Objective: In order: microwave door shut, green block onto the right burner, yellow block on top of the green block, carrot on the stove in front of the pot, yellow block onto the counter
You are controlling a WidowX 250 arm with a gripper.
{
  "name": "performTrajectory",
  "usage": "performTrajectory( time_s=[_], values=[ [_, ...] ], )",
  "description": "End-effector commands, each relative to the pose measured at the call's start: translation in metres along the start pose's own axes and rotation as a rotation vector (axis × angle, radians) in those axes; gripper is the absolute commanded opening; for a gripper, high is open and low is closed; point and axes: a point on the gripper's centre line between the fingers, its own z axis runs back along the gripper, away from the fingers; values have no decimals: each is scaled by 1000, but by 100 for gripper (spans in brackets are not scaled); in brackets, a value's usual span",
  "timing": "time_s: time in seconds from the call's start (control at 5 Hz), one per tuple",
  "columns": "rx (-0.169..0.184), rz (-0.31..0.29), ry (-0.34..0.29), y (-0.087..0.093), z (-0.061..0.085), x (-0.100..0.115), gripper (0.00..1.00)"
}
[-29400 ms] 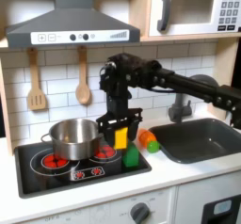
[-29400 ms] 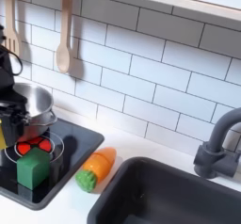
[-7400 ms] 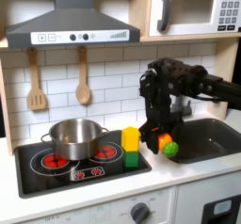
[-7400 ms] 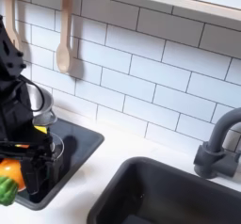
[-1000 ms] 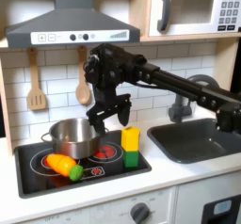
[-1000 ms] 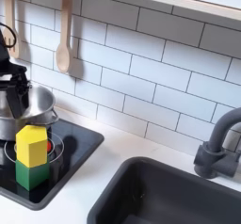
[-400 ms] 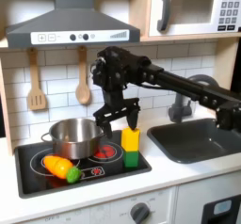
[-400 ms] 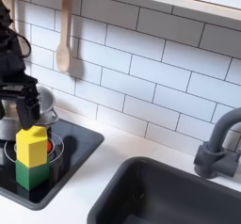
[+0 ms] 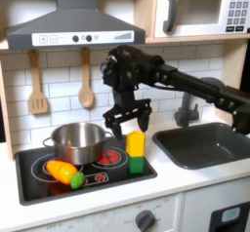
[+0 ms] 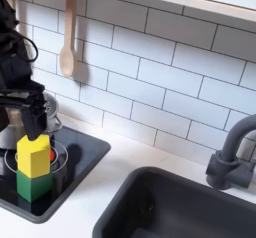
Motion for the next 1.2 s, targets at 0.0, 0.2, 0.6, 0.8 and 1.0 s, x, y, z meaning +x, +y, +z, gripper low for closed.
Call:
performTrajectory(
  time_s=[0.0,0.2,0.6,0.8,1.0],
  values=[
    [-12,-23,16,-8,-2,-3,100],
    [17,-47,16,-10,2,-4,100],
    [164,-74,44,-8,-3,-5,100],
    [168,-80,36,-9,-1,-4,100],
    [159,-61,46,-7,-4,-4,100]
  ],
)
